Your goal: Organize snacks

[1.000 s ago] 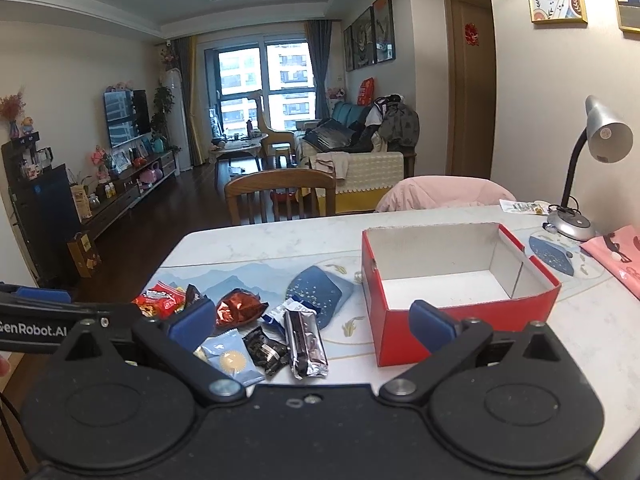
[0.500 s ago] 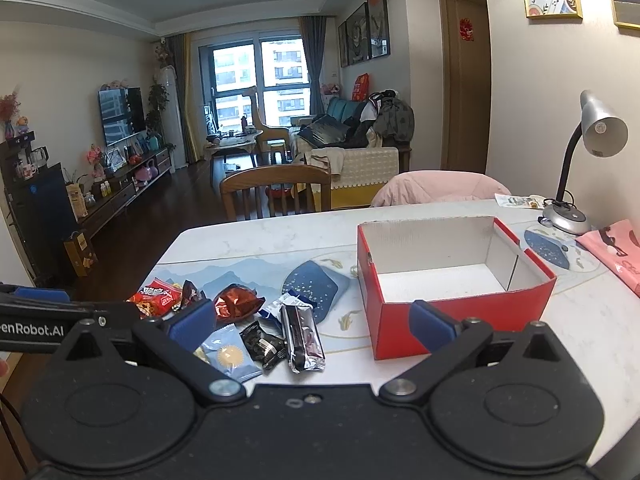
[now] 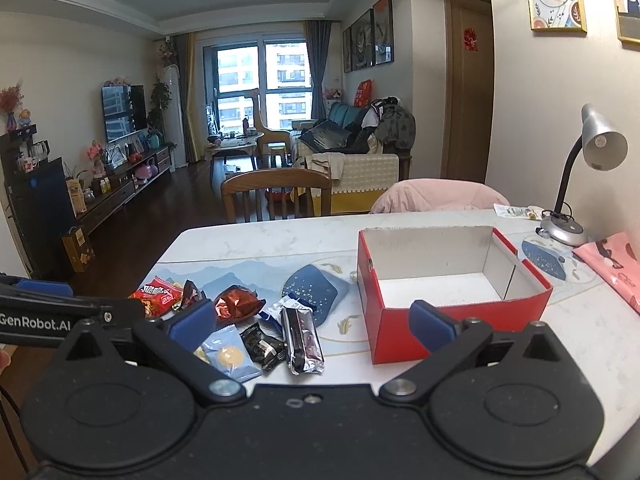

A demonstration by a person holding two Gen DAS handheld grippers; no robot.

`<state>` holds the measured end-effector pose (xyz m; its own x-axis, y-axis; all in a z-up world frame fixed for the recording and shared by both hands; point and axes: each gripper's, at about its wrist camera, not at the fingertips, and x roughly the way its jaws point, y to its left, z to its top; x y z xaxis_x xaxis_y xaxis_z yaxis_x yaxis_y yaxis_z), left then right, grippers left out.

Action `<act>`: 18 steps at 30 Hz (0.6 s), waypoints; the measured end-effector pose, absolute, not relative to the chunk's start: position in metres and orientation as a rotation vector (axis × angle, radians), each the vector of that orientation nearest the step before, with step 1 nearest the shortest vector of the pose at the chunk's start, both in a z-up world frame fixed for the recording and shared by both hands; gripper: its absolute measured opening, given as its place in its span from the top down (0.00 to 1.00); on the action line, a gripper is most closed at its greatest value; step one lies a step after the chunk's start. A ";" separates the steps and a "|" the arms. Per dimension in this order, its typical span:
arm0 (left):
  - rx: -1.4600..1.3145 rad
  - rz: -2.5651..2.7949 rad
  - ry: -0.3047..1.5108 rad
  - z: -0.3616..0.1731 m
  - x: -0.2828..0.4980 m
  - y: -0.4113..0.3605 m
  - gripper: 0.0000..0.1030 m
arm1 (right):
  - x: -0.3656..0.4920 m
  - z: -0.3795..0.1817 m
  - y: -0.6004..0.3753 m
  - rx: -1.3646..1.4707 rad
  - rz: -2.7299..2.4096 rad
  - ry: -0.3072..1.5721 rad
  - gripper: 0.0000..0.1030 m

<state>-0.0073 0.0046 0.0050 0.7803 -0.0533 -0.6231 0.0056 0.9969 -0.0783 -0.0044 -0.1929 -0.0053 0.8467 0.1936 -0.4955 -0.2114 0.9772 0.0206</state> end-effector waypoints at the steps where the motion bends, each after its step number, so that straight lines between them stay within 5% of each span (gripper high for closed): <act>1: -0.076 -0.031 0.677 0.005 -0.007 0.005 0.11 | -0.004 -0.005 -0.192 -0.037 0.212 0.524 0.00; 18: -0.130 0.024 0.716 -0.006 0.006 0.023 0.11 | 0.023 -0.011 -0.177 -0.065 0.305 0.555 0.00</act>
<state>0.0064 0.0228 -0.0061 0.7544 -0.0226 -0.6560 -0.0666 0.9916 -0.1107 0.0226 -0.1774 -0.0114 0.8060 0.2676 -0.5279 -0.3027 0.9529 0.0209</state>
